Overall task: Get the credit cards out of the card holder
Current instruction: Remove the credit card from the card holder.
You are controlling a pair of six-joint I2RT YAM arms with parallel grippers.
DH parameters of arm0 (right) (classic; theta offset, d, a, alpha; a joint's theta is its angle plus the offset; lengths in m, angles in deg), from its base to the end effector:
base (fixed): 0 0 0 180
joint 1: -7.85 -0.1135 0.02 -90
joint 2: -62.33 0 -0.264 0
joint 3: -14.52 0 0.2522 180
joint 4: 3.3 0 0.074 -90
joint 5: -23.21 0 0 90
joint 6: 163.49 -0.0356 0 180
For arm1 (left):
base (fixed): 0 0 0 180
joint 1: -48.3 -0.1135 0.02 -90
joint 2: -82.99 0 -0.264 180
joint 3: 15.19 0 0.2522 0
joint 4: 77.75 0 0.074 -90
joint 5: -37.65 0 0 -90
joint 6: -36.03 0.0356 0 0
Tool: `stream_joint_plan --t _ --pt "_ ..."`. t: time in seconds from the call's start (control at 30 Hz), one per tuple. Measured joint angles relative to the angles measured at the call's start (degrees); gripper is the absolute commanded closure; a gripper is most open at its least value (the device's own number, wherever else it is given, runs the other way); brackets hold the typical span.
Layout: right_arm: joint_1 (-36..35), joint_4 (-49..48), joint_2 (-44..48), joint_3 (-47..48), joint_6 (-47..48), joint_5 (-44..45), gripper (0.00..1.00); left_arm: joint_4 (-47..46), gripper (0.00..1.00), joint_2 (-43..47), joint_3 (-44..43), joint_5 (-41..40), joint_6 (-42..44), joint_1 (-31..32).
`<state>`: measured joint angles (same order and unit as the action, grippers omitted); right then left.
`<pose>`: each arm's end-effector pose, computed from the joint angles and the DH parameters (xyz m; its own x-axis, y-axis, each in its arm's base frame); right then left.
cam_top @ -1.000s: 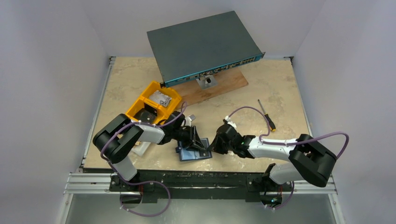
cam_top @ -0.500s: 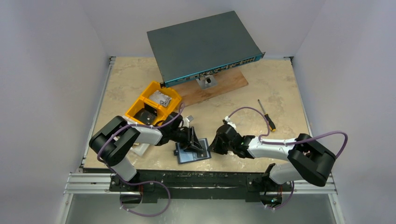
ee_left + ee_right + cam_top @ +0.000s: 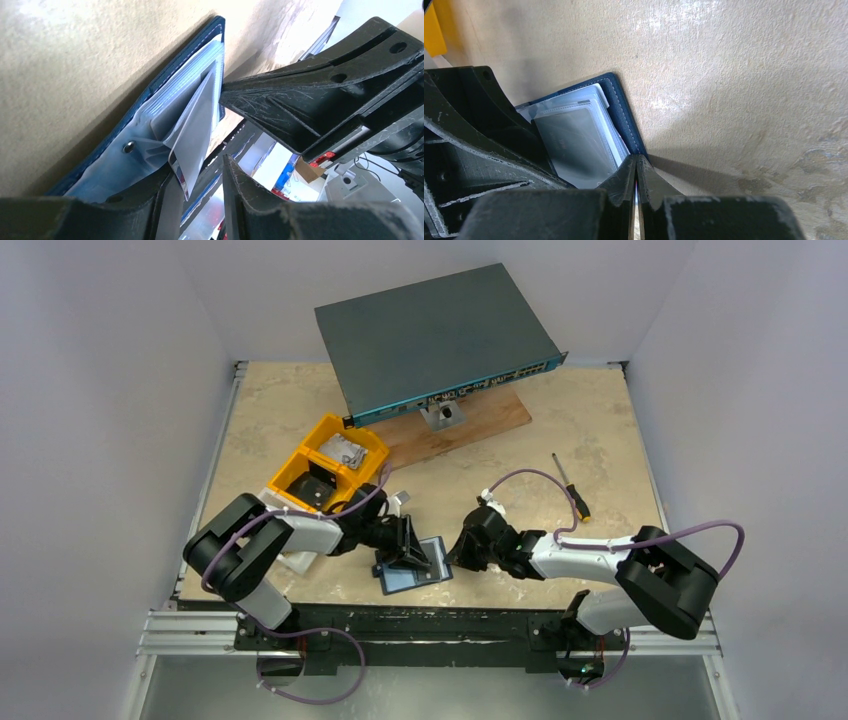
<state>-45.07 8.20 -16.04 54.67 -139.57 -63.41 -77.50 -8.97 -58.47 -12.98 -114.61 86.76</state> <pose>0.1438 0.1868 0.1325 -0.8935 0.3312 -0.3033 0.1069 0.8127 0.5728 0.1913 -0.1808 0.1114 -0.9929 -0.0718 0.0947 -0.1188 0.5784 -0.8071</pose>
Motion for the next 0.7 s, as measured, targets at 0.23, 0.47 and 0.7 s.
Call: stream_joint_plan --t 0.23,0.47,0.7 --pt "0.0 0.0 0.0 0.0 0.0 0.0 1.0 -0.1 0.68 0.9 1.6 -0.1 0.3 -0.6" --pt "0.0 0.0 0.1 0.0 0.0 0.0 1.0 1.2 0.7 3.1 3.3 -0.9 0.8 -1.7" --pt "0.0 0.0 0.4 0.0 0.0 0.0 1.0 2.6 0.78 3.8 4.2 -1.8 1.8 -3.1"
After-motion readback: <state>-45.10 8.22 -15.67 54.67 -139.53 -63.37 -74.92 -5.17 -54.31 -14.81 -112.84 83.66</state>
